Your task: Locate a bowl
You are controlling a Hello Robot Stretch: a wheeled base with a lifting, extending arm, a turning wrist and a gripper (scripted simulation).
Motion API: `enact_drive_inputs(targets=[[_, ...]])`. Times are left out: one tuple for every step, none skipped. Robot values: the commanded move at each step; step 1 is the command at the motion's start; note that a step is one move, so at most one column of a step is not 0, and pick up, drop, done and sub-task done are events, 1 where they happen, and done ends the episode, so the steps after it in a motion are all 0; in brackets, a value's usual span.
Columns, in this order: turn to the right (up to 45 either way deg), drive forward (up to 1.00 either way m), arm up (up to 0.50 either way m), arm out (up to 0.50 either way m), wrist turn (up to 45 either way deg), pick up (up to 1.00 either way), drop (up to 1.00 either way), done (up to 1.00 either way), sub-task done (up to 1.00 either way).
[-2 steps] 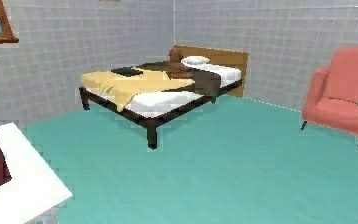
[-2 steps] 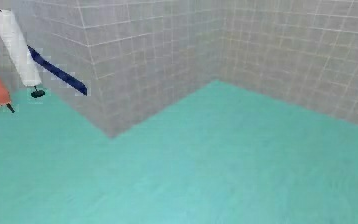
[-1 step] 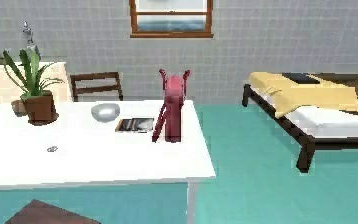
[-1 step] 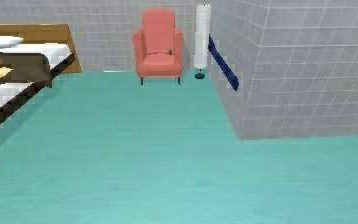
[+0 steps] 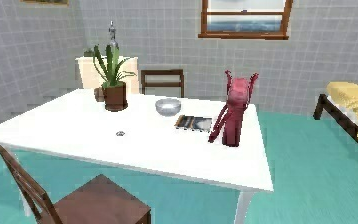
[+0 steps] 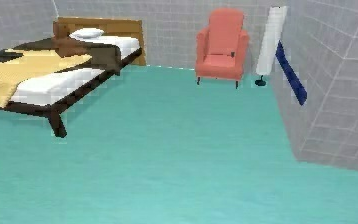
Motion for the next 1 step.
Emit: enact_drive_inputs(targets=[[0.0, 0.0, 0.0, 0.0, 0.0, 0.0, 0.0, 1.0, 0.0]])
